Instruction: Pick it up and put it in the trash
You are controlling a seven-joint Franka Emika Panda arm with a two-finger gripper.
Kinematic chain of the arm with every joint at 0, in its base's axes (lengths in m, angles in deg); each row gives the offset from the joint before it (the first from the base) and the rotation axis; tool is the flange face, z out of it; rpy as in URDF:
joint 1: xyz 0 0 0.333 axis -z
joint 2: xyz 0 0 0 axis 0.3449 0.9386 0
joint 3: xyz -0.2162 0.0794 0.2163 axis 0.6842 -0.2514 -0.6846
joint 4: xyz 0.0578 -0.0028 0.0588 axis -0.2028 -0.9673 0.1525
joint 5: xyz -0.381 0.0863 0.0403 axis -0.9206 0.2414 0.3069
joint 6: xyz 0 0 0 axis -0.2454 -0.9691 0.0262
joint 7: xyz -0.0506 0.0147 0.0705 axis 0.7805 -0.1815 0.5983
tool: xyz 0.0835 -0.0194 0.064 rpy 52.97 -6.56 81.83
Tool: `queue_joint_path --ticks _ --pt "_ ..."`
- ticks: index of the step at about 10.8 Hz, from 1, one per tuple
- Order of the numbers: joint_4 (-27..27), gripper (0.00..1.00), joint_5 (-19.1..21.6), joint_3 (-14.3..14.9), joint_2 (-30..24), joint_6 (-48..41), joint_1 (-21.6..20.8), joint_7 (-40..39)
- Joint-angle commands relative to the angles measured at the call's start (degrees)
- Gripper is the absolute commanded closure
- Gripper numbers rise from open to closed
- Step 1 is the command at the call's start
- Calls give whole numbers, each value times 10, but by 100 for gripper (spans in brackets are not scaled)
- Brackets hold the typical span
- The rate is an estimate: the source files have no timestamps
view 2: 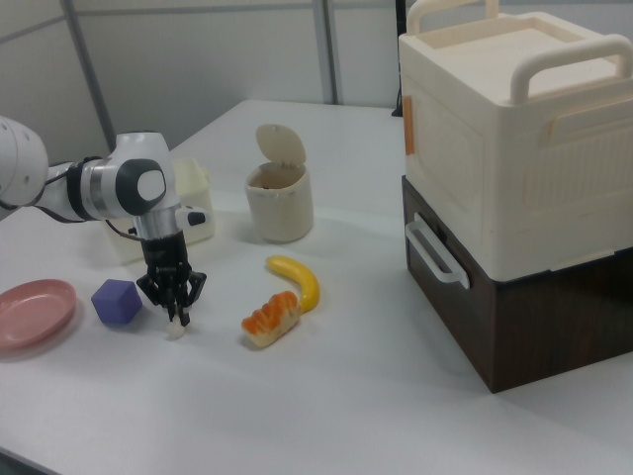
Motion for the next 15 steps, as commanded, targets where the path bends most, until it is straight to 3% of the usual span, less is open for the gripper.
queue_joint_path --ticks 1,3,5,8,11,13,14,15 --pt "42 97 -4 19 -11 10 -3 -36" --pt "116 97 -2 38 -6 55 -1 -53" --pt "133 97 -2 60 -1 214 -1 -41" --pt "157 95 -10 86 51 428 -2 57" --pt "241 95 -8 88 101 441 -1 78" --pt "306 93 -9 107 144 442 -4 110" --pt "320 85 -9 115 159 443 -6 111" --pt "329 56 -8 117 171 443 -6 112"
